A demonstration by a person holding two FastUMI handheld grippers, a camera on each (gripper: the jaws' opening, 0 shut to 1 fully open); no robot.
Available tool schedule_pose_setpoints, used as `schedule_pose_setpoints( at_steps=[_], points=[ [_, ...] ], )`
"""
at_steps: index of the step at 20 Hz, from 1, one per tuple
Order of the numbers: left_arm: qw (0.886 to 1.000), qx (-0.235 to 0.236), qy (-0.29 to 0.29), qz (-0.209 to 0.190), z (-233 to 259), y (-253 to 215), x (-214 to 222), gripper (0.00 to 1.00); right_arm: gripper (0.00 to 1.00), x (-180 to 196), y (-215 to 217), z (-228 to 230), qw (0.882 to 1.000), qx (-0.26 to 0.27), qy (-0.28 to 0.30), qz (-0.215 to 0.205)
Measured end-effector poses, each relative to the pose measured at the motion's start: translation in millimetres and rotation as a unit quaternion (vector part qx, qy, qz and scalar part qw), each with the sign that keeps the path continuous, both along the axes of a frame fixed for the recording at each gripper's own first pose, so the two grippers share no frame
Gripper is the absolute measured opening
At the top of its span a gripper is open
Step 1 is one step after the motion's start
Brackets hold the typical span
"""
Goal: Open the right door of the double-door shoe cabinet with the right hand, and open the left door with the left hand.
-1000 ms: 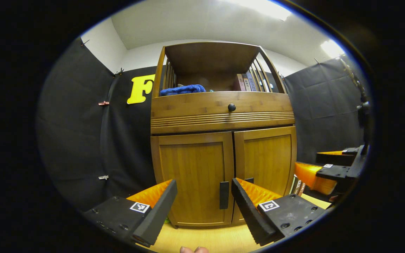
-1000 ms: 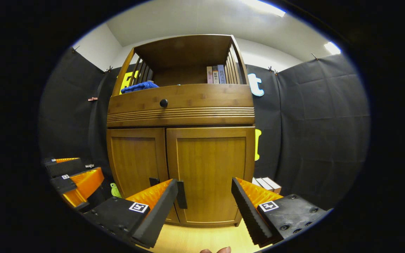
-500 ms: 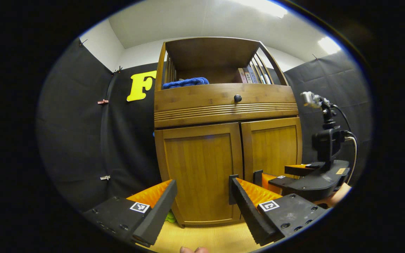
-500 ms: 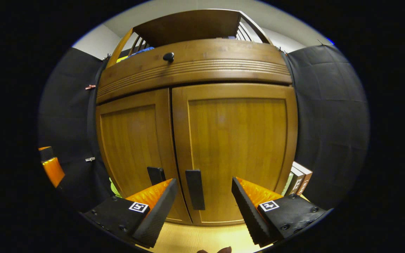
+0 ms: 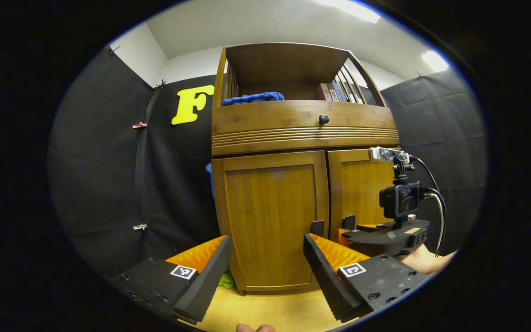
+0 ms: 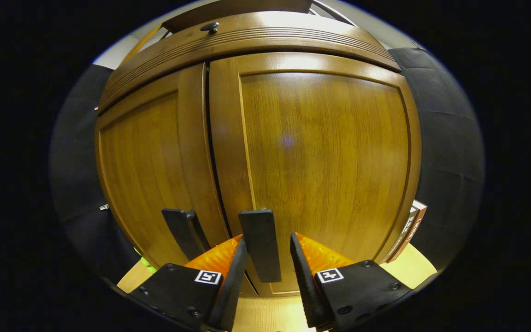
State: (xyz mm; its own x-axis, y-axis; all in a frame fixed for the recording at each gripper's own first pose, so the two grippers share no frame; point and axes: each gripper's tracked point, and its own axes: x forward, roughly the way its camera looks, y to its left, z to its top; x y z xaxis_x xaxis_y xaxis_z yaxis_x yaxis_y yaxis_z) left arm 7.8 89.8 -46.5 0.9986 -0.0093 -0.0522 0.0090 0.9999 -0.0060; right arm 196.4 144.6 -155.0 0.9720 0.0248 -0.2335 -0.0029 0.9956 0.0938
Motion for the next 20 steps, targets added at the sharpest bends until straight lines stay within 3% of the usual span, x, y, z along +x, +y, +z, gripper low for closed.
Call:
schedule_pose_setpoints(
  at_steps=[2, 5, 6, 8, 10, 13, 14, 15, 17, 20],
  points=[
    [1.000, -0.002, 0.004, 0.002, -1.9, 1.2, -2.7, 0.97, 0.40, 0.4, 2.9, -1.1, 1.000, -0.009, -0.004, -0.005],
    [1.000, 0.000, 0.002, 0.007, 2.1, 5.6, -8.9, 0.97, 0.35, 1.9, 0.8, -1.3, 1.000, -0.028, -0.011, -0.008],
    [1.000, -0.001, 0.003, 0.009, 1.5, 6.4, -11.4, 0.97, 0.27, -4.5, 1.9, -0.6, 1.000, -0.020, -0.009, -0.004],
    [1.000, -0.004, 0.002, 0.012, 3.4, 9.0, -13.8, 0.94, 0.29, -11.8, 0.5, 0.0, 1.000, -0.009, -0.006, 0.010],
    [1.000, -0.006, 0.002, 0.015, 6.0, 7.7, -16.1, 1.00, 0.29, -27.4, -2.2, 1.4, 1.000, -0.003, -0.009, 0.026],
    [1.000, -0.003, 0.001, 0.016, 6.9, 4.4, -19.4, 1.00, 0.29, -51.6, -9.6, 5.1, 0.999, 0.011, -0.005, 0.050],
    [1.000, -0.003, 0.002, 0.017, 7.0, 3.3, -20.8, 0.94, 0.29, -61.5, -13.3, 5.2, 0.998, 0.015, -0.004, 0.055],
    [1.000, -0.004, 0.002, 0.017, 8.4, 2.2, -21.1, 1.00, 0.27, -70.5, -17.6, 6.7, 0.998, 0.017, -0.003, 0.060],
    [1.000, -0.008, 0.002, 0.017, 11.5, -2.8, -22.5, 1.00, 0.26, -91.0, -28.5, 10.8, 0.998, 0.018, -0.004, 0.066],
    [1.000, -0.012, 0.001, 0.022, 12.4, -10.2, -26.2, 0.94, 0.29, -120.5, -48.4, 14.1, 0.997, 0.022, 0.000, 0.069]
  ],
)
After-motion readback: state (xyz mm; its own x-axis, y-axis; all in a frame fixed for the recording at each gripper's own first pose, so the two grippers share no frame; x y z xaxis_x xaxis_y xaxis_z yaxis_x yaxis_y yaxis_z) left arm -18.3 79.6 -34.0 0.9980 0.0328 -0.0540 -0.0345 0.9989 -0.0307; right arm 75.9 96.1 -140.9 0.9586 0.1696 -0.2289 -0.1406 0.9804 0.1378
